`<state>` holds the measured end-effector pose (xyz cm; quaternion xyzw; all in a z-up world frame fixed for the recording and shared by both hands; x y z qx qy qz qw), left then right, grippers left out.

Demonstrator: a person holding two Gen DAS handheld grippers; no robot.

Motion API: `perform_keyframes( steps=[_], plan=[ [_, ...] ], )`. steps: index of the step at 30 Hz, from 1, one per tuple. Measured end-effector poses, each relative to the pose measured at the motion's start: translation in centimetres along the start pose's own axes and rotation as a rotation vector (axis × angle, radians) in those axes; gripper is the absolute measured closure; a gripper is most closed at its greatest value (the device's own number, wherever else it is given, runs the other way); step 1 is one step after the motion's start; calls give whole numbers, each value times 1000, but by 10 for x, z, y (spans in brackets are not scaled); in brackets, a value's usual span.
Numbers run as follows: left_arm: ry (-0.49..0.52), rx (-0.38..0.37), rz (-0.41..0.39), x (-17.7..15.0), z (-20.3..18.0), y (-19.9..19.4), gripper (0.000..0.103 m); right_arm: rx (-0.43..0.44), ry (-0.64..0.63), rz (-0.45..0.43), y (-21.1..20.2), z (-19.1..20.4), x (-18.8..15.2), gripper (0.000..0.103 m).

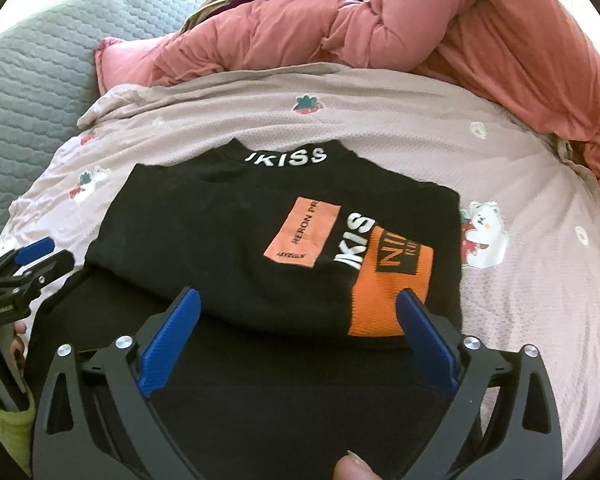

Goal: Fold small clothes

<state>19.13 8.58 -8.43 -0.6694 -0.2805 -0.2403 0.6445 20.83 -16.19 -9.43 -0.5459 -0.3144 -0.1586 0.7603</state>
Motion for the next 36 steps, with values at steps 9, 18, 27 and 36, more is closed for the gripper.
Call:
perform_keyframes(
  steps=[9,18,27,36],
  plan=[
    [2,23,-34,1,4,-24,9,0,-10,-31,-18,4,5,5],
    [-29,41,-52,2,17,-44,9,-9,-9,-76,-45,2,11,5],
    [-58,51,-45,-2,28,-58,9,-22,-4,-107,-69,-4,8,5],
    [-33,77,-52,-13,32,-81,9,-28,-8,-105,-84,-10,-8,5]
  ],
)
Point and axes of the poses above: each gripper's, at about its wrist camera, not at the fingertips, and y roughly the way its jaws point, z to its left, x to its top, the point moved 8 cm from there along y, roughly the way its jaws point, and after that the axes turned 8 degrees about x, right-handed, at the moved point
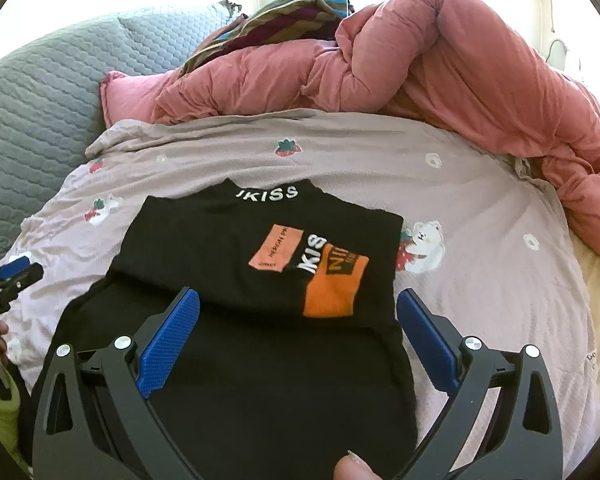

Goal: Fold small clothes

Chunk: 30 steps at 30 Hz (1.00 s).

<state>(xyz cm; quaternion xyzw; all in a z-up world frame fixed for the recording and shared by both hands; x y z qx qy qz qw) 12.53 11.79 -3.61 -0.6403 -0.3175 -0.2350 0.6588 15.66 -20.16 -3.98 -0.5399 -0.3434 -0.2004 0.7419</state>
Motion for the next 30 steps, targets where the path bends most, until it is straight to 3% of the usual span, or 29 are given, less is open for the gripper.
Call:
perform_keyframes(
  steps=[12,30],
  plan=[
    [57,19,24,-23,-5,-10,9,0,-11,25,-16,-4,-26,5],
    [44,-10,150,-74,15,-2,9,-10,-32,110,-23,-13,-71,5]
  ],
)
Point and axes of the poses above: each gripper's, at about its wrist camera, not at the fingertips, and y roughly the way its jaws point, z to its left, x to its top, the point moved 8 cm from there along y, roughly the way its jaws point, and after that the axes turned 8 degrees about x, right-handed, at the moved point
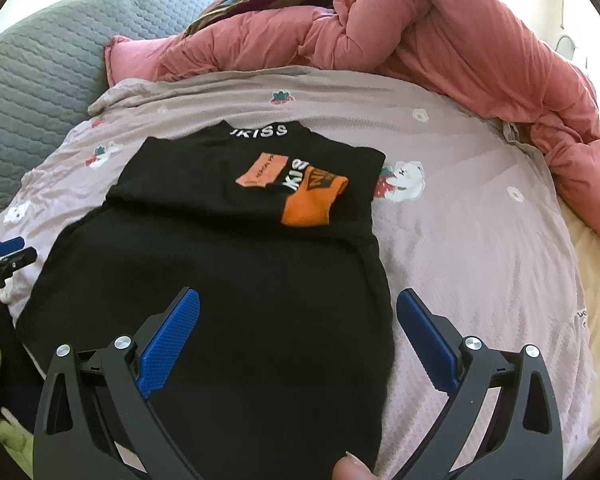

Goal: Fold small clothes

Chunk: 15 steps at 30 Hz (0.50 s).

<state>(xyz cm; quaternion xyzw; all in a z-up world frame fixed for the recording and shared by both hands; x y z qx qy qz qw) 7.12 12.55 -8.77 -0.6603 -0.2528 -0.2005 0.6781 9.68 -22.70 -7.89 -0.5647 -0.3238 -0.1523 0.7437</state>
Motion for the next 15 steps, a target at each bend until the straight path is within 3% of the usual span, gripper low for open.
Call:
perform_keyframes(
  steps=[10,15],
  plan=[
    [-20,-120,73,-29,-5,2,9,-19,-2,17,-10,-12,-16,5],
    [-11,-153,84,-34,-15,-1,18,-5,-11,45,-9,-12,-27,5]
  ],
)
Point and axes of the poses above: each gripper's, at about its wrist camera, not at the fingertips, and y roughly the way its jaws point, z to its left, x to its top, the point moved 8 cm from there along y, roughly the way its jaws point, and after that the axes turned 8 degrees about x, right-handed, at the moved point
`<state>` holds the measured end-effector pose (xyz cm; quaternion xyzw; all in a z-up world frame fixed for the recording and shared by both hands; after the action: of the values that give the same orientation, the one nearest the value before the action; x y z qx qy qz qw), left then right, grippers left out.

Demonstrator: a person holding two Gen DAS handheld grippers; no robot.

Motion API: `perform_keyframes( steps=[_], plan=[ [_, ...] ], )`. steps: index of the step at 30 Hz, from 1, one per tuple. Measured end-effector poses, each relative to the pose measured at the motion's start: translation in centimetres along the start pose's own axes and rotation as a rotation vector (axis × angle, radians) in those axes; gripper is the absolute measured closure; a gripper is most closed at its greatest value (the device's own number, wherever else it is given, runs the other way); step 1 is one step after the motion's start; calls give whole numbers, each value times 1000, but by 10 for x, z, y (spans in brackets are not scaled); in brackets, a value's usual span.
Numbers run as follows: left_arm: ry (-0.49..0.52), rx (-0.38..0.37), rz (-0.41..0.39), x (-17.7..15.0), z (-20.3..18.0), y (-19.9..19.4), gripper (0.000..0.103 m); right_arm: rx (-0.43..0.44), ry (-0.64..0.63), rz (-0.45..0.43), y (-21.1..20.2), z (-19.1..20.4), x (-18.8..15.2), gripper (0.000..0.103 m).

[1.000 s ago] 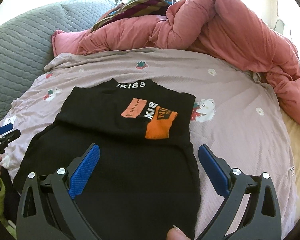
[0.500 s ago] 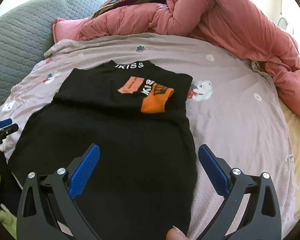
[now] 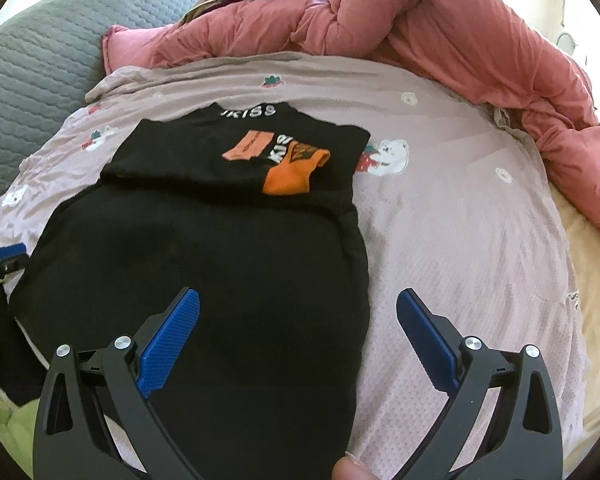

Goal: Fold small clothes

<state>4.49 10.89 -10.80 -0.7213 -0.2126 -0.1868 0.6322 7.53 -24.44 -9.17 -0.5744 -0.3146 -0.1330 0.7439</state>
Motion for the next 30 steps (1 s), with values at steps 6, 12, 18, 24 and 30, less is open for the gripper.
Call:
perform_keyframes(
  steps=[6,12,18,24,30],
  plan=[
    [2,-4,35,-7,-5,8,18,4,-11,24,1,-2,-9,5],
    [-3,6,53,-11,-3,14,30,33,-3,52,0,-8,-19,5],
    [-33,14,53,-12,4,16,62,83,8,77,-1,-9,-35,20],
    [-40,4,57,-13,4,18,74,106,35,117,4,-13,-51,45],
    [-39,7,65,-14,4,20,74,124,66,138,9,-21,-61,59]
  ],
)
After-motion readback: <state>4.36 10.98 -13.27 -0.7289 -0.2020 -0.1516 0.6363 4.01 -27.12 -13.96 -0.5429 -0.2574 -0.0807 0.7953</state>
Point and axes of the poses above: each gripper's, at about its wrist camera, not at the fingertips, and y roughly the way its jaws point, z to its left, x to its top, the point moved 8 cm from there along y, roughly the way its jaws point, and after that the axes turned 8 degrees about x, right-handed, at the moved point
